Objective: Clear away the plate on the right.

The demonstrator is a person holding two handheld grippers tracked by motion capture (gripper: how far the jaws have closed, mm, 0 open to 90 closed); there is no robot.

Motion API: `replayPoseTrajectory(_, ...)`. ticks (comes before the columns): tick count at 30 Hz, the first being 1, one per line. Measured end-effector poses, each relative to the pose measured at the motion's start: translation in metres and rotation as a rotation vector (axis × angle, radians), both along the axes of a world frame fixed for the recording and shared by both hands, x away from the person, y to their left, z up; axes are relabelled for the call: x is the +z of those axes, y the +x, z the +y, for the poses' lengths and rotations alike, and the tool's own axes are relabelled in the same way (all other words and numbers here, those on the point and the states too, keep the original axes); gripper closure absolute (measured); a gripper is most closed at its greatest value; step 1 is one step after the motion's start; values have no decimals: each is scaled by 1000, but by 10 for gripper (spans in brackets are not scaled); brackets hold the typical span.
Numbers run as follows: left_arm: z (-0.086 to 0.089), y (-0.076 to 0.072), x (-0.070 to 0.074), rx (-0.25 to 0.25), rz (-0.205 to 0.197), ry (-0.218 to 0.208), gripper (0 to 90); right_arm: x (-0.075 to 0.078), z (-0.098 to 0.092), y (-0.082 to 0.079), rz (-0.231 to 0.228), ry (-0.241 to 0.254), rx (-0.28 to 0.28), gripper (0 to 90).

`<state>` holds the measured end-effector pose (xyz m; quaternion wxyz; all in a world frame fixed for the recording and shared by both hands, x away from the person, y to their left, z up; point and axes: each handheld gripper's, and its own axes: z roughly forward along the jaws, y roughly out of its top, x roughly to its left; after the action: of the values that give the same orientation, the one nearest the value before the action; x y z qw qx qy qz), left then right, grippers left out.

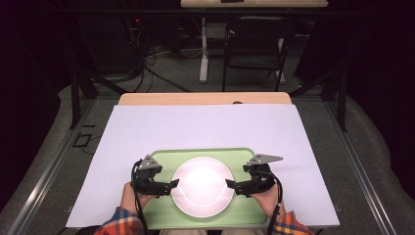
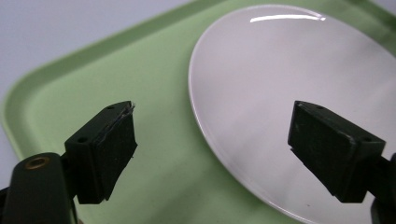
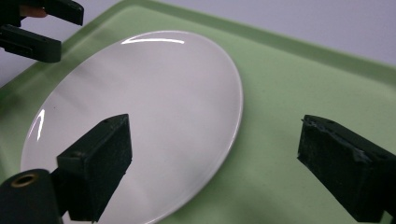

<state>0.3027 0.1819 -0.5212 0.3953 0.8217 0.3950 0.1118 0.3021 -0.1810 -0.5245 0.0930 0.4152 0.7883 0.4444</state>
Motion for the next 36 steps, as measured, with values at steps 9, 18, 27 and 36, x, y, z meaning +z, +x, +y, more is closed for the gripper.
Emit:
replayPoseTrajectory(9,5,-16,20,-25,-129,-48,54,26,-19,-10,-157,-37,34,0)
replayPoseTrajectory(18,23,-28,25,-10,-197,-64,41,42,-44,-28,-251,-39,-12,0)
replayPoseTrajectory(27,44,-36,24,38,-212,-62,38,50,-64,-41,-320,-45,-84,0)
replayPoseTrajectory(36,65,-43,19,88,-203,-64,39,51,-81,-53,-341,-51,-127,0)
